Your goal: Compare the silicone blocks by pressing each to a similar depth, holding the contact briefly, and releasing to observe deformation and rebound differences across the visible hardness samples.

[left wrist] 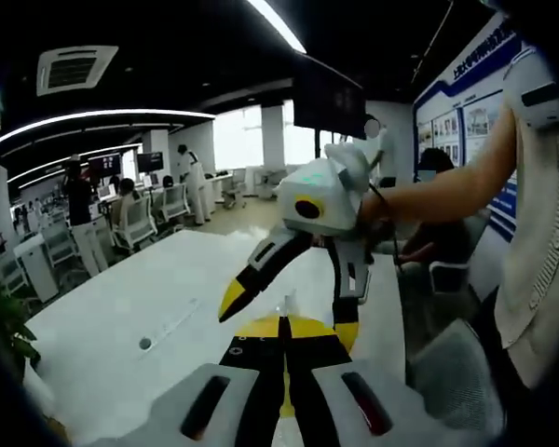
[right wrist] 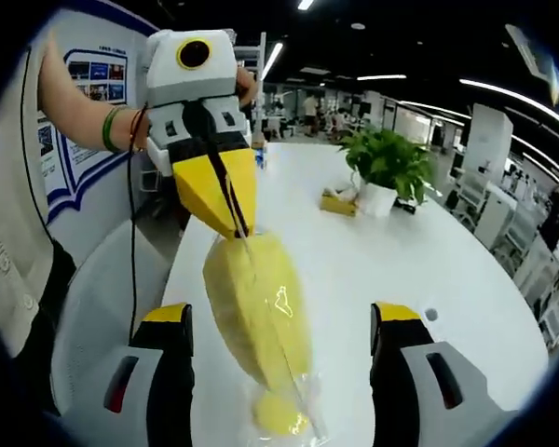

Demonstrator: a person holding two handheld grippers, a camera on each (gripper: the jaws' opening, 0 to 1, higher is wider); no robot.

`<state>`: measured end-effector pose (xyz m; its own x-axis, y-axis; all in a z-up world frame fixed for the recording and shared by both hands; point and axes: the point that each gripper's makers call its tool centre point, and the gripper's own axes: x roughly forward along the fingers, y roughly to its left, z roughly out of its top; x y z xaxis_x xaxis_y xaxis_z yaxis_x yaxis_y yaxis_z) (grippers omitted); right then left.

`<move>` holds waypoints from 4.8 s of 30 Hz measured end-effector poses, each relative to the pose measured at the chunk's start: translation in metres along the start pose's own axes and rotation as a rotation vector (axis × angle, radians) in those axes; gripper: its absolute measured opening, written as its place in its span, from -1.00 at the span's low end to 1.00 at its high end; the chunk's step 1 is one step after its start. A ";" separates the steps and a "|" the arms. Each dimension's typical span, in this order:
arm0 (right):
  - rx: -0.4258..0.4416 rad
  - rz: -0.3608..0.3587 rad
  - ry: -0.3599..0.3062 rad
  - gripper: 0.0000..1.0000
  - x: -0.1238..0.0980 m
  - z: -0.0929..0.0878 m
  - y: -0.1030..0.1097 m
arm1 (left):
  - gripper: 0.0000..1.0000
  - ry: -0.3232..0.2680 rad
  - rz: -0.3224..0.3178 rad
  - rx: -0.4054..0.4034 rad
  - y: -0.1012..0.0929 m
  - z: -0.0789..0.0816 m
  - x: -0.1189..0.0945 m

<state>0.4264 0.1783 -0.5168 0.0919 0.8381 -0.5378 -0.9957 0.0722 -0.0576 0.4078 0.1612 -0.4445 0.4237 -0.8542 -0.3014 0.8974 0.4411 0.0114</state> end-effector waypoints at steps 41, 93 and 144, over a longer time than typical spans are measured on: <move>-0.026 0.093 0.141 -0.84 0.004 -0.013 0.034 | -1.00 0.010 -0.081 0.116 -0.032 0.009 -0.001; 0.020 0.067 0.143 -0.80 -0.004 -0.010 0.043 | -1.00 0.031 -0.038 0.108 -0.042 0.014 -0.004; -0.059 0.066 0.118 -0.60 -0.003 -0.016 0.041 | -1.00 0.024 -0.061 0.101 -0.044 0.010 -0.001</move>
<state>0.3850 0.1699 -0.5305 0.0298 0.7701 -0.6372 -0.9977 -0.0159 -0.0658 0.3689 0.1402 -0.4353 0.3658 -0.8714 -0.3270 0.9298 0.3575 0.0877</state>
